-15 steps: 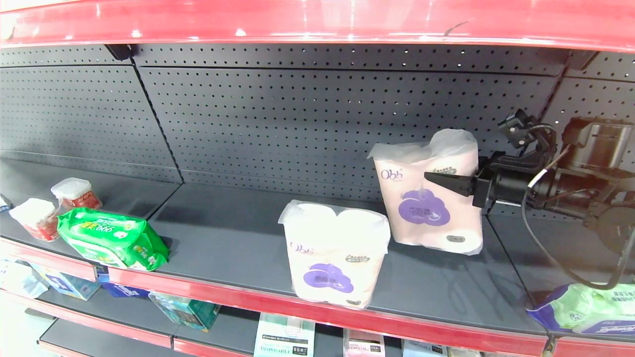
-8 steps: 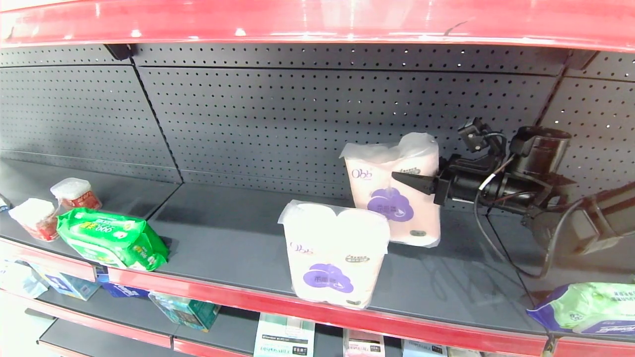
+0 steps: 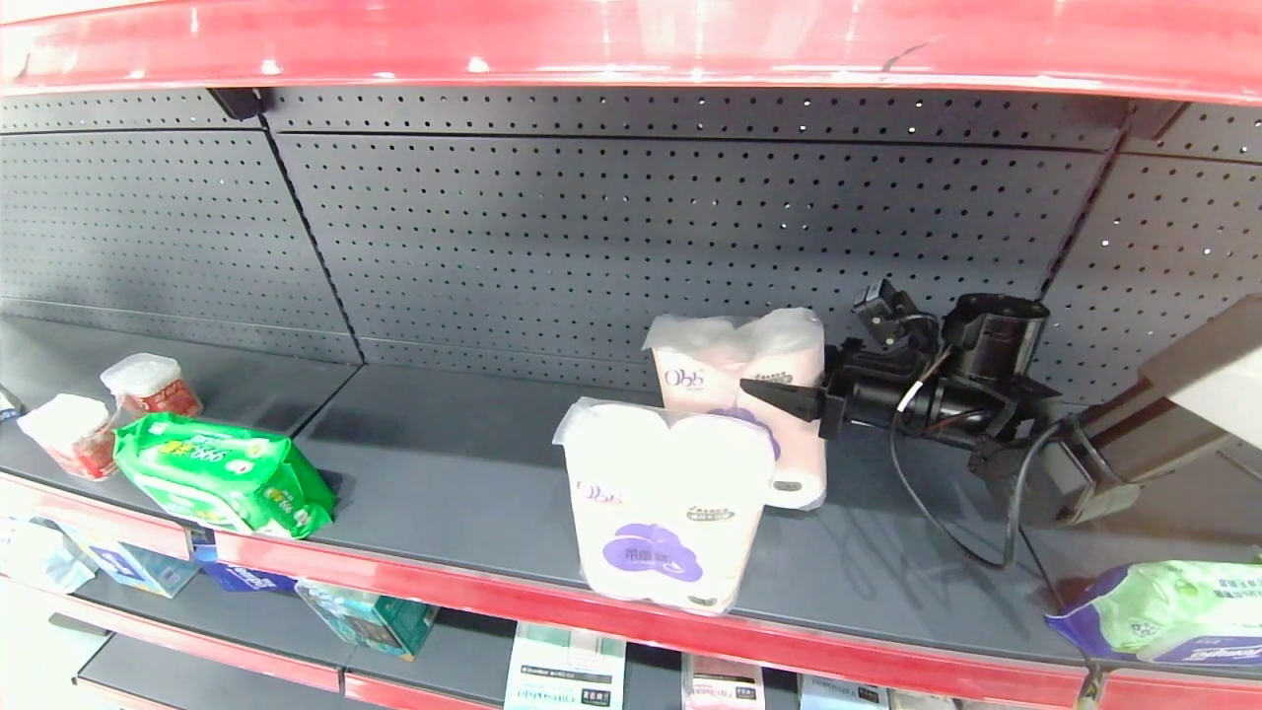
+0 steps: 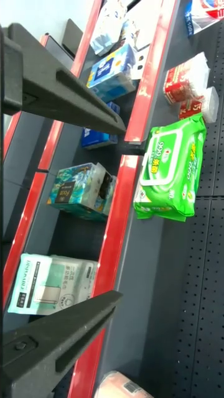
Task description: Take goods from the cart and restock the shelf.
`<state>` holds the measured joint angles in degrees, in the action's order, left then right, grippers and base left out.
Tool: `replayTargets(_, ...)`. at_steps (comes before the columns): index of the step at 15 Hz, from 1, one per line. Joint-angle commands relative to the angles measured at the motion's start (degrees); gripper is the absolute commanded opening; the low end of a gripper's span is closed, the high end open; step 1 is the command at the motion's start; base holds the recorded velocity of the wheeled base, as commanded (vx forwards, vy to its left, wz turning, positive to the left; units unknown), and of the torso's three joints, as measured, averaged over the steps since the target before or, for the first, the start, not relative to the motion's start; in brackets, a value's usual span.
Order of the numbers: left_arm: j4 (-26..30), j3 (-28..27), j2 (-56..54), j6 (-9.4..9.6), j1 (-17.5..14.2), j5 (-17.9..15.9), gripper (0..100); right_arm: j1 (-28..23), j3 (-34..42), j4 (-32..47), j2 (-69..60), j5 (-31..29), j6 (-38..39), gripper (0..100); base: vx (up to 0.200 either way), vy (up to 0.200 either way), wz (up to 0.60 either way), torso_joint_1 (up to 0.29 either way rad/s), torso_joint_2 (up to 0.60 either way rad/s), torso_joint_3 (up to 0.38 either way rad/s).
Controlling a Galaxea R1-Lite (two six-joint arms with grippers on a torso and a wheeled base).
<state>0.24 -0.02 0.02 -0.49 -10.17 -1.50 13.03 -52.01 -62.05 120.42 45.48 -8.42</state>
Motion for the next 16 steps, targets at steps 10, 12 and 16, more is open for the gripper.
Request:
replayTargets(10, 0.02, 0.02, -0.02, -0.04, -0.03, 0.01, 100, -3.72, 1.73, 0.35, 5.62, 12.44, -14.6, 0, 0.0, 0.0, 0.0, 0.0, 0.0, 0.0)
replayTargets(12, 0.02, 0.02, -0.02, -0.04, -0.03, 0.01, 100, -2.75, 0.15, 0.35, 6.58, 12.44, -14.6, 0, 0.0, 0.0, 0.0, 0.0, 0.0, 0.0)
replayTargets(16, 0.02, 0.02, -0.02, -0.04, -0.03, 0.01, 100, -0.38, -2.49, 0.44, 7.64, 13.58, -14.08, 0, 0.0, 0.0, 0.0, 0.0, 0.0, 0.0)
